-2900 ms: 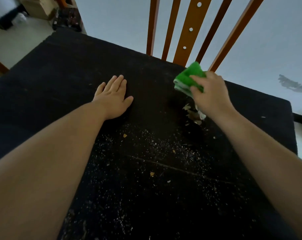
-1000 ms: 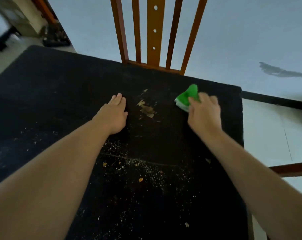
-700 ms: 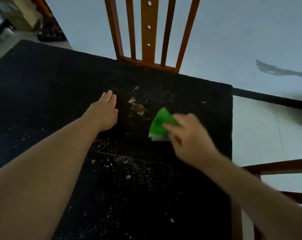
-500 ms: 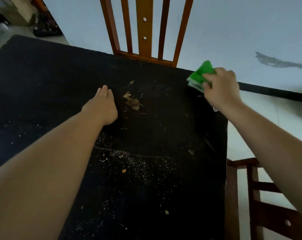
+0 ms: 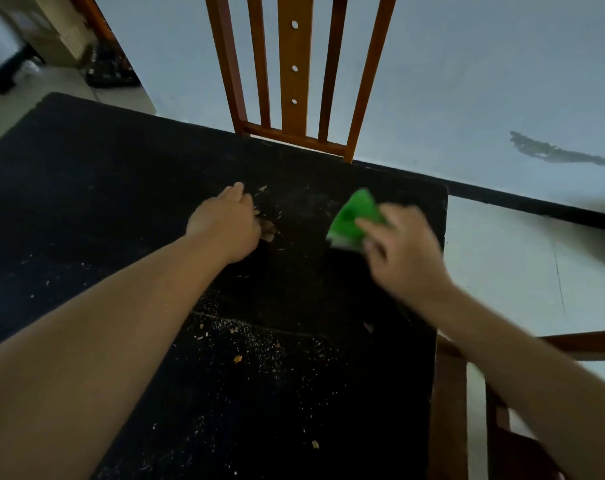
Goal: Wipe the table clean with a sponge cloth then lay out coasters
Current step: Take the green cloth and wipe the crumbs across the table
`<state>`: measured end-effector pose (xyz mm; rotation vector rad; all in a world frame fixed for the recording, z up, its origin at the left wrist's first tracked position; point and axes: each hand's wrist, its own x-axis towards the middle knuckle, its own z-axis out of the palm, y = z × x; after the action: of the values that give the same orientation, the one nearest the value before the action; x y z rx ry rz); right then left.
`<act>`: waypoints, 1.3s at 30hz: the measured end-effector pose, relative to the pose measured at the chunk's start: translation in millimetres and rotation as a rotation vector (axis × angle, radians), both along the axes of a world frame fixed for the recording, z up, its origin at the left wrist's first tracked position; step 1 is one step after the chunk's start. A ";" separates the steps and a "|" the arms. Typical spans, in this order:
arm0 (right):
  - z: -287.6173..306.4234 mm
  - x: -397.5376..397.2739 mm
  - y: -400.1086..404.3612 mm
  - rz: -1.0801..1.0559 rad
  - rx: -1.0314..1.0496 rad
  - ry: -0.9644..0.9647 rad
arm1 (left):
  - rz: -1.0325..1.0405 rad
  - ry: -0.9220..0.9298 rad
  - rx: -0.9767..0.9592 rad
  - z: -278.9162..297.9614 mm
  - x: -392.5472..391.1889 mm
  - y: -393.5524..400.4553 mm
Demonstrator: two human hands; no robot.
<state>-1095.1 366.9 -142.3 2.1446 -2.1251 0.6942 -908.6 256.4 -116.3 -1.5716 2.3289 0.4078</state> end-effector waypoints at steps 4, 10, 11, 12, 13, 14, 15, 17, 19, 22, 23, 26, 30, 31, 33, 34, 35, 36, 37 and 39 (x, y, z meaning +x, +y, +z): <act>-1.9 -65.1 -41.5 -0.299 0.138 0.102 | -0.150 0.052 0.048 -15.2 -21.9 25.4; -35.5 -45.1 -11.7 -0.322 0.182 0.013 | -0.173 -0.044 0.094 -26.3 -20.2 33.6; -36.2 -30.6 0.1 -0.277 0.161 0.005 | -0.180 -0.045 0.105 -24.6 -18.8 33.3; -34.3 -14.4 13.7 -0.230 0.134 -0.012 | -0.186 -0.043 0.110 -24.0 -17.8 32.3; -29.5 3.9 27.2 -0.170 0.140 -0.044 | -0.191 -0.039 0.111 -23.8 -16.8 31.0; -25.4 19.7 39.0 -0.076 0.195 -0.084 | -0.194 -0.032 0.113 -24.4 -16.2 30.3; -21.8 30.5 47.7 0.041 0.260 -0.134 | -0.191 -0.022 0.116 -24.4 -16.2 29.7; -12.3 33.4 50.9 0.185 0.350 -0.143 | -0.194 -0.018 0.125 -24.6 -16.7 29.4; -11.3 14.4 36.5 0.143 0.220 -0.104 | -0.206 -0.018 0.123 -25.0 -15.3 28.1; -17.2 -25.3 10.7 -0.129 0.137 -0.032 | -0.233 -0.018 0.127 -25.9 -11.3 26.3; -21.5 -34.8 7.3 -0.195 0.180 -0.001 | -0.240 -0.024 0.130 -25.6 -10.8 25.5; -36.7 -31.3 21.6 -0.264 0.173 0.016 | -0.245 -0.023 0.139 -26.8 -9.5 25.1; -43.4 18.7 59.4 -0.252 0.100 -0.046 | -0.243 0.029 0.151 -25.7 -6.6 24.1; -41.3 35.0 70.5 -0.217 0.127 -0.082 | -0.253 0.036 0.165 -24.8 -4.0 23.2; -33.1 56.9 83.2 -0.073 0.177 -0.184 | -0.303 0.037 0.178 -19.8 4.0 18.7; -27.2 59.0 82.7 -0.002 0.174 -0.215 | -0.330 0.039 0.170 -16.1 10.4 17.8; -21.0 54.4 76.4 0.029 0.139 -0.202 | -0.351 0.047 0.148 -12.6 16.3 18.4; -16.1 45.8 64.8 0.022 0.087 -0.160 | -0.359 0.063 0.112 -9.3 23.0 20.0; -12.4 34.2 51.1 -0.036 0.035 -0.114 | -0.361 0.082 0.065 -7.3 28.6 22.3; -9.0 16.6 28.0 -0.199 0.071 -0.078 | -0.354 0.089 -0.003 -8.6 40.0 29.7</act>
<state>-1078.5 394.9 -151.3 1.9302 -2.3957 0.7038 -868.6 286.1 -125.0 -1.1271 2.6068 0.3940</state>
